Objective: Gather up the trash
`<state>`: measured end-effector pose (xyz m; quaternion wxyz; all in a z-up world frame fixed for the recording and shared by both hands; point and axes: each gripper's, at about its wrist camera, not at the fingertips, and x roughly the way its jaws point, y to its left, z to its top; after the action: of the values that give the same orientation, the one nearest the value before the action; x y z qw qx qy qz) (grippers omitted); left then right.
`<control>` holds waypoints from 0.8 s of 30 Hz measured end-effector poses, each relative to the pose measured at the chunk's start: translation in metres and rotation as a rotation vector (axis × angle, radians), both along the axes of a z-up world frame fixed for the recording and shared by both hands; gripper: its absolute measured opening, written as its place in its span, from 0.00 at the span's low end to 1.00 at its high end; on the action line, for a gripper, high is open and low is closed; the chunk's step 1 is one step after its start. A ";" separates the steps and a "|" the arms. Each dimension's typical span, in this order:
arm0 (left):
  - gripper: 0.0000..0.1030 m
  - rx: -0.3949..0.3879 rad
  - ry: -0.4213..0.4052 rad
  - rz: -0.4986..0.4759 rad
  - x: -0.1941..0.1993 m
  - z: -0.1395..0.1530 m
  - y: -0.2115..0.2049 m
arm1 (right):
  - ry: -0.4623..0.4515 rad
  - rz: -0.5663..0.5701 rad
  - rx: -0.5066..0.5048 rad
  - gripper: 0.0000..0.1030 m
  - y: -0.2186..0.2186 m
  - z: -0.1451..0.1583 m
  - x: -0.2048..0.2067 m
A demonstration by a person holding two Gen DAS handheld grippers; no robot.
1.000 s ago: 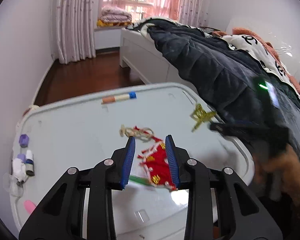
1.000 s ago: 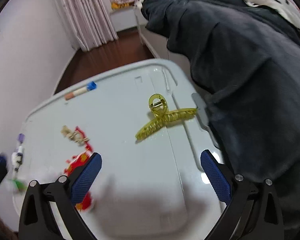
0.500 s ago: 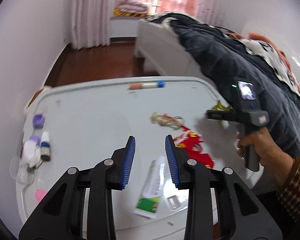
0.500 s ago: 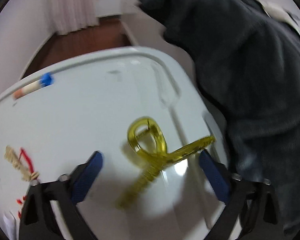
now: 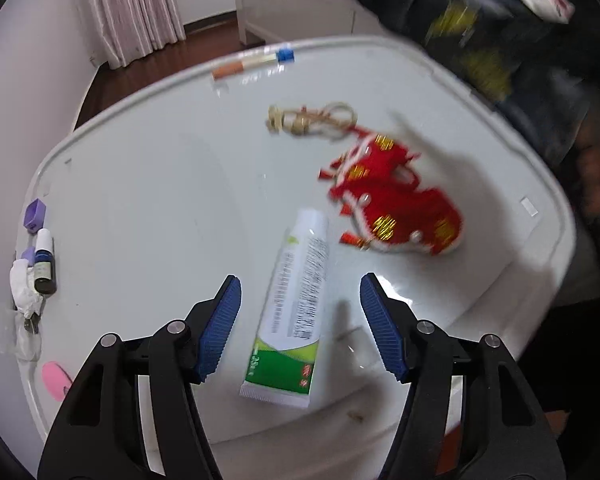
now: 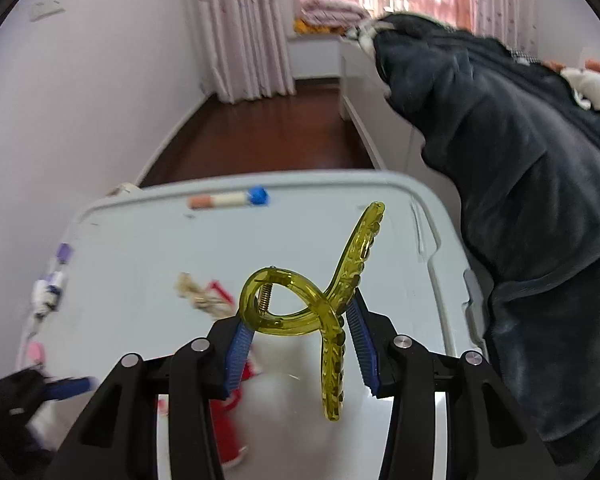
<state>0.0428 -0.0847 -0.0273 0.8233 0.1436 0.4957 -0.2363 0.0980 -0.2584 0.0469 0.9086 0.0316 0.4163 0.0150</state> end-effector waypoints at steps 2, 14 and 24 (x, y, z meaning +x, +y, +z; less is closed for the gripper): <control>0.54 0.034 0.007 0.008 0.002 -0.012 -0.002 | -0.033 0.022 0.007 0.44 0.001 0.015 -0.016; 0.31 -0.167 -0.172 0.136 -0.089 0.072 0.036 | -0.131 0.120 0.091 0.44 0.023 0.055 -0.125; 0.31 -0.126 0.024 0.101 -0.190 0.019 0.025 | 0.132 0.182 0.094 0.44 0.055 -0.032 -0.258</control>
<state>-0.1474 -0.0600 -0.0087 0.8355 0.0633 0.4965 -0.2268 -0.1596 -0.2036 0.0149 0.8716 0.0372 0.4751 0.1150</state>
